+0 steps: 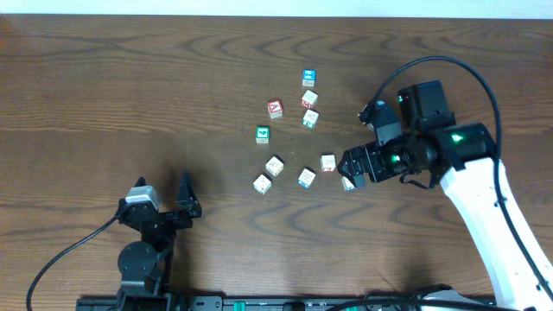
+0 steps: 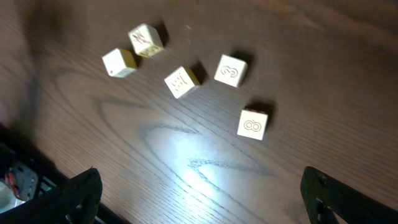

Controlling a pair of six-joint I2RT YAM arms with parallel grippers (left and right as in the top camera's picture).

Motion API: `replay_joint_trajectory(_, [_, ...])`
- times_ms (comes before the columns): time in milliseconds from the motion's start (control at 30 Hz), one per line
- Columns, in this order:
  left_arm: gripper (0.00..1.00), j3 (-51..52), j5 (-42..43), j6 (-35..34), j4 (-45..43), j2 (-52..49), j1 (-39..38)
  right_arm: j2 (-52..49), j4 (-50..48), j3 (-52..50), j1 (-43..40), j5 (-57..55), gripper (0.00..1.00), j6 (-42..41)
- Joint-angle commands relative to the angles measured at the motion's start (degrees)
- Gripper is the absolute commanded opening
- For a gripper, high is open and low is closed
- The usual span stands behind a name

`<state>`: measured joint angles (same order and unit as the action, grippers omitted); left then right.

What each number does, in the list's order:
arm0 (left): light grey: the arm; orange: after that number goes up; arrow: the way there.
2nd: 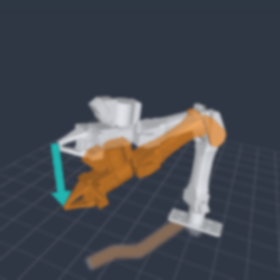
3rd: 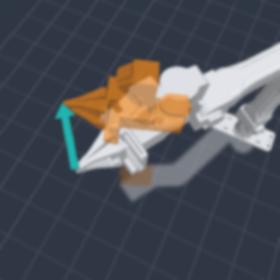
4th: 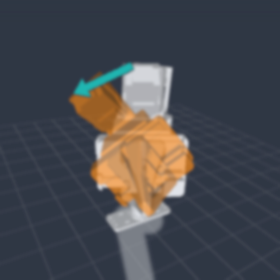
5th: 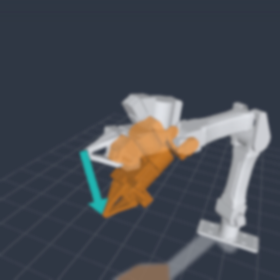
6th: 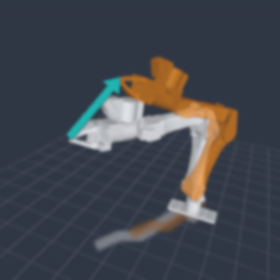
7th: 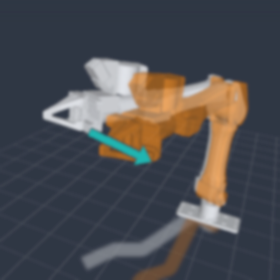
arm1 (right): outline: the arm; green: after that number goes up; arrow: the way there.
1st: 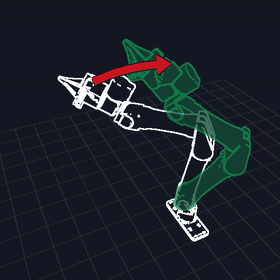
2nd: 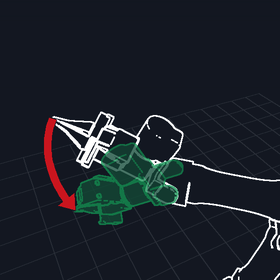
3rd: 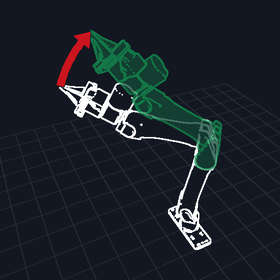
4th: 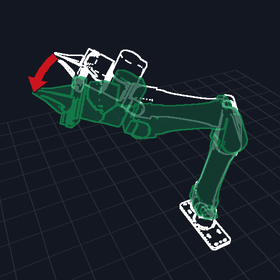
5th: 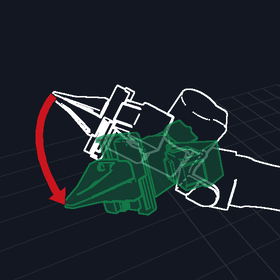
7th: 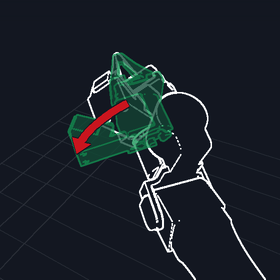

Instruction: Lift 5 blocks

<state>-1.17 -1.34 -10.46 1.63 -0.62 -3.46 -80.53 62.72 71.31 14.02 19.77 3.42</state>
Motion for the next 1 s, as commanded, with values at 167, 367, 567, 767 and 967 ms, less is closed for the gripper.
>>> replay_joint_trajectory(167, [0.92, 0.9, -0.4, 0.6, 2.6, 0.3, 0.3, -10.4, -0.2, 0.9, 0.3, -3.3, 0.99, 0.9])
replay_joint_trajectory(367, [0.92, 0.9, -0.4, 0.6, 2.6, 0.3, 0.3, -16.8, -0.6, 0.9, 0.3, -3.3, 0.99, 0.9])
replay_joint_trajectory(567, [0.93, 0.9, -0.4, 0.6, 2.6, 0.3, 0.3, -20.0, -1.7, 0.9, 0.3, -4.7, 0.82, 0.9])
replay_joint_trajectory(767, [0.92, 0.9, -0.4, 0.6, 2.6, 0.3, 0.3, -21.8, -2.8, -0.5, 0.3, -7.5, 0.82, 0.9])
replay_joint_trajectory(967, [0.93, 0.9, -0.4, 0.6, 2.6, 0.3, 0.3, -21.8, -5.7, -3.1, 0.5, -7.9, 0.75, -0.2])
